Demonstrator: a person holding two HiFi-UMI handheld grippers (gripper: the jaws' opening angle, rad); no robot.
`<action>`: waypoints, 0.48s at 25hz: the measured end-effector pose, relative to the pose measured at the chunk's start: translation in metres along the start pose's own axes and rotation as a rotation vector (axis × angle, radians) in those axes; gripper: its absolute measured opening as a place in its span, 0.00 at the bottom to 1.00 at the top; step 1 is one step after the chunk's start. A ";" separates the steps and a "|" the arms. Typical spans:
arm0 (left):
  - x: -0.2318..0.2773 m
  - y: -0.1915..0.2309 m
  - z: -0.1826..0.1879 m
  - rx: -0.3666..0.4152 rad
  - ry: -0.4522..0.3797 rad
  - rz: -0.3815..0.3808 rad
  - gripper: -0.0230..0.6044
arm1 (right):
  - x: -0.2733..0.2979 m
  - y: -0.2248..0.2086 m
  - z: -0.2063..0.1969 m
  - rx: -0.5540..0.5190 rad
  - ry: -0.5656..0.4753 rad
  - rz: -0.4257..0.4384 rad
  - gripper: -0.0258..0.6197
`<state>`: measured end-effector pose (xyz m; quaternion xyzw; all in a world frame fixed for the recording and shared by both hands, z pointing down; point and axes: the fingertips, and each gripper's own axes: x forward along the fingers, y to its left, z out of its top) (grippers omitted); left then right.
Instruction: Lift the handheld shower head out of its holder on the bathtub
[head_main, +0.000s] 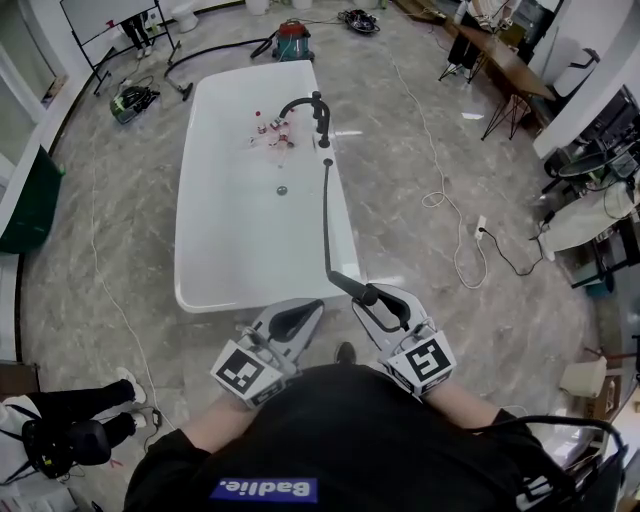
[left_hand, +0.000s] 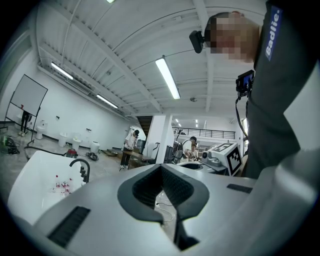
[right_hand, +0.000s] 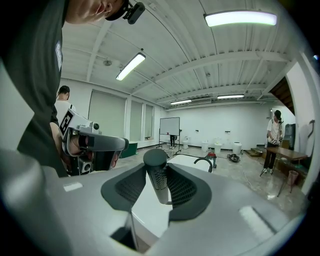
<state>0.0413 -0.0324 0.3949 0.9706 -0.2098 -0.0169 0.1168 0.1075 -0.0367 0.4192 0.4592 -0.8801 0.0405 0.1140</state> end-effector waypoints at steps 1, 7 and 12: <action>-0.001 0.001 0.000 0.000 0.000 0.000 0.03 | 0.002 0.000 0.000 0.000 0.002 0.000 0.24; -0.006 0.009 0.002 0.001 -0.011 0.005 0.03 | 0.009 0.000 0.001 0.002 0.011 -0.006 0.24; -0.013 0.011 0.001 -0.006 -0.009 0.012 0.03 | 0.009 0.006 -0.005 0.015 0.014 -0.001 0.24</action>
